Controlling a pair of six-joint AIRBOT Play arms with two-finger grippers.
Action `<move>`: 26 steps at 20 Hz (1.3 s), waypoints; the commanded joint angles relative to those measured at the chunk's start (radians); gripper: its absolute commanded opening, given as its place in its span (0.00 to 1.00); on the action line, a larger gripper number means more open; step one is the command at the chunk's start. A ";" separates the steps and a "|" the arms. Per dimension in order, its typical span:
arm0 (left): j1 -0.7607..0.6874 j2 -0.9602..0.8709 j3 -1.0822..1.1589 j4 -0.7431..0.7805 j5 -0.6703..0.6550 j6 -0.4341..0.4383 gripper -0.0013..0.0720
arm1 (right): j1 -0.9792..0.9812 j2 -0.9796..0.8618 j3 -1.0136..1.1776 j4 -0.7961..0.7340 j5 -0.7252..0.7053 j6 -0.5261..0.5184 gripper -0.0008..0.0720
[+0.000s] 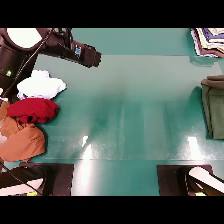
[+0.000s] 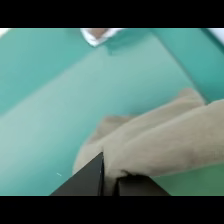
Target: Fold the shirts.
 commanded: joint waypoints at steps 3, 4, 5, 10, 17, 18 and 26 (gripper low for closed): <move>0.000 -0.001 0.000 0.000 -0.007 0.004 0.05 | -0.065 0.078 -0.171 -0.163 0.086 0.005 0.04; 0.000 -0.001 0.000 0.000 -0.007 0.004 0.05 | -0.076 0.095 -0.211 -0.219 0.094 0.005 0.04; 0.000 -0.001 0.000 0.000 -0.007 0.004 0.06 | -0.089 0.113 -0.251 -0.278 0.105 0.005 0.04; 0.000 -0.001 0.000 0.001 -0.006 0.025 0.05 | -0.196 0.204 -0.412 -0.460 0.110 0.006 0.67; 0.000 -0.001 0.000 0.000 -0.003 0.030 0.06 | -0.140 0.210 -0.369 -0.279 0.103 0.080 0.68; 0.000 -0.001 0.000 0.000 -0.001 0.029 0.06 | -0.065 0.210 -0.357 -0.224 0.103 0.080 0.68; 0.000 0.000 0.000 -0.002 0.026 0.029 0.06 | 0.709 0.046 -0.222 -0.138 0.190 0.080 0.58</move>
